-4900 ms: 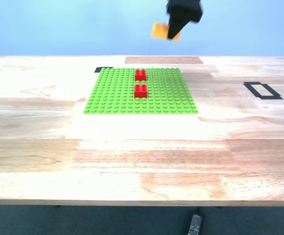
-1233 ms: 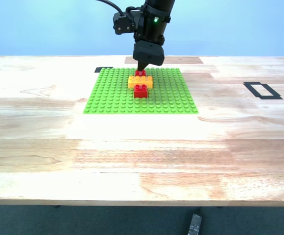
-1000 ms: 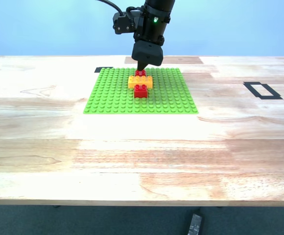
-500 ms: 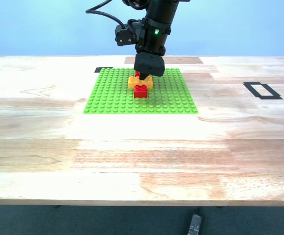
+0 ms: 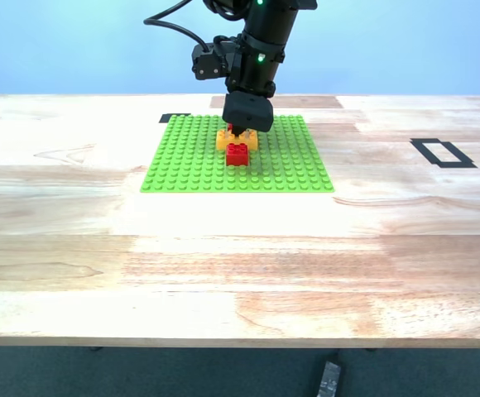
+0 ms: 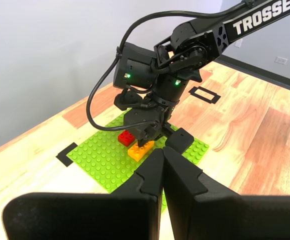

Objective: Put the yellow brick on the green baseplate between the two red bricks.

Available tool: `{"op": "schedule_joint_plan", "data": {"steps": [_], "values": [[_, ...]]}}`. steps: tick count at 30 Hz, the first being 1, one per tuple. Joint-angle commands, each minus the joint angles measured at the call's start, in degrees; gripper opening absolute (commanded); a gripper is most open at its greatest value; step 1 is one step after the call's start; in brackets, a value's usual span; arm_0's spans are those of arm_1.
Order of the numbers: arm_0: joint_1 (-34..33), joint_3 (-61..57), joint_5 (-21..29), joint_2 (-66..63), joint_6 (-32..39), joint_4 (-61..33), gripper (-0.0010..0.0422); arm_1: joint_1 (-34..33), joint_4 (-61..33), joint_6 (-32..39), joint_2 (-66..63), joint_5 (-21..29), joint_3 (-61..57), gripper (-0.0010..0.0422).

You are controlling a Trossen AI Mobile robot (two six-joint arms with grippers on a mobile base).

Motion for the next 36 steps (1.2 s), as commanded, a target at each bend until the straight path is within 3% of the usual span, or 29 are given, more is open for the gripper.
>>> {"op": "schedule_joint_plan", "data": {"steps": [1,14,21,27,31,36], "values": [[0.02,-0.04,0.0,0.0,0.0,0.07,0.0,0.17,-0.76,-0.02,-0.17,0.07,-0.59,-0.0001],[0.02,-0.02,-0.02,-1.18,0.0,0.09,0.0,-1.51,-0.98,0.2,-9.81,0.28,1.33,-0.0001],[0.02,-0.04,-0.02,-1.79,0.0,0.13,0.0,-4.96,2.38,3.61,-21.46,0.09,-3.02,-0.0001],[0.02,-0.31,-1.11,-2.62,0.02,2.34,0.0,-10.08,10.54,7.61,-38.6,0.07,-14.08,-0.0001],[0.04,-2.16,-4.63,-4.63,-0.33,6.58,0.0,-13.77,17.62,12.66,-52.11,0.09,-24.39,-0.0001],[0.07,-7.67,-6.56,-8.44,-8.76,18.99,0.0,-19.21,27.69,20.65,-68.74,0.42,-38.69,-0.0001]]}}
